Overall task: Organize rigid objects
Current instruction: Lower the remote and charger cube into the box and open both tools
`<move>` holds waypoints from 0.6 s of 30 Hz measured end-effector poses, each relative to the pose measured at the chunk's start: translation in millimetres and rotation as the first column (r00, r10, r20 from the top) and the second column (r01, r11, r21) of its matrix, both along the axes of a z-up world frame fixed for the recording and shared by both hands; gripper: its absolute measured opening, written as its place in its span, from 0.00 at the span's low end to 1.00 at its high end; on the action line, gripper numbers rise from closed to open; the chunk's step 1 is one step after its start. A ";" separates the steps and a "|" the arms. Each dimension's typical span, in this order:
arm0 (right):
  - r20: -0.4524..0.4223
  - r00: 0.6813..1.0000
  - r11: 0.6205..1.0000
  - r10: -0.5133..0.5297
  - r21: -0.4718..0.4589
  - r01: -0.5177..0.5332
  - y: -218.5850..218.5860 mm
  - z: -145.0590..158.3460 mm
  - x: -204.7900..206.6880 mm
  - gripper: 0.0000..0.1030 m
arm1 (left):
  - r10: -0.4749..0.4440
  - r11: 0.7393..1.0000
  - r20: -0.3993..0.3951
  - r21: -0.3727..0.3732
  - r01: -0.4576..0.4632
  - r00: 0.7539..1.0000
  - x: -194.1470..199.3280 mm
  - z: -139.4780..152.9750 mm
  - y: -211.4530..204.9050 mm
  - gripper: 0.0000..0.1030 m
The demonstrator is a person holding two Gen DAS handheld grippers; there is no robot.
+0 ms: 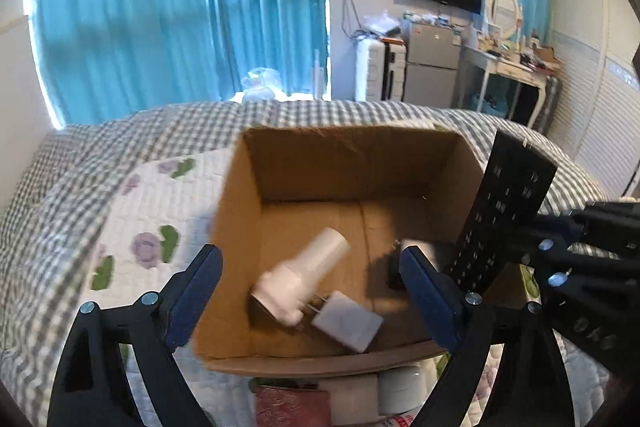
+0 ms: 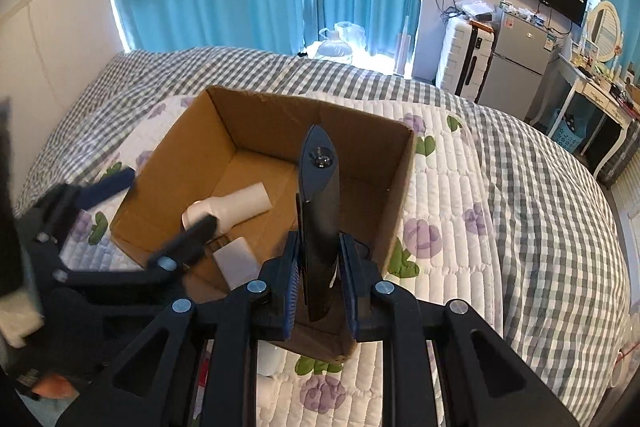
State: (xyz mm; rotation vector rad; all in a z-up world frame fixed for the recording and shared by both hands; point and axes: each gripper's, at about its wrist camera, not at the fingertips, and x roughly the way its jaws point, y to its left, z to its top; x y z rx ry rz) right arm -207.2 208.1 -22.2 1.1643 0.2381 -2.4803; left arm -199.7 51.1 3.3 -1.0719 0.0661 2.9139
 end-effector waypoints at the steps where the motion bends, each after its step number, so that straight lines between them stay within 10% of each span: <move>1: 0.013 1.000 1.000 0.006 0.008 -0.006 -4.3 -2.3 -2.3 0.18 | 0.003 1.000 -0.005 0.002 -0.003 1.000 1.1 3.9 -4.3 0.89; 16: 0.065 0.998 0.998 0.013 0.068 -0.018 -66.1 -37.5 -47.5 0.18 | 0.099 0.995 -0.016 0.036 -0.098 0.995 11.2 -4.0 -76.7 0.90; 18: 0.036 0.999 0.998 -0.008 0.056 0.006 -68.6 -34.0 -50.7 0.38 | 0.101 0.994 -0.014 0.033 -0.100 0.995 13.5 -3.9 -77.7 0.90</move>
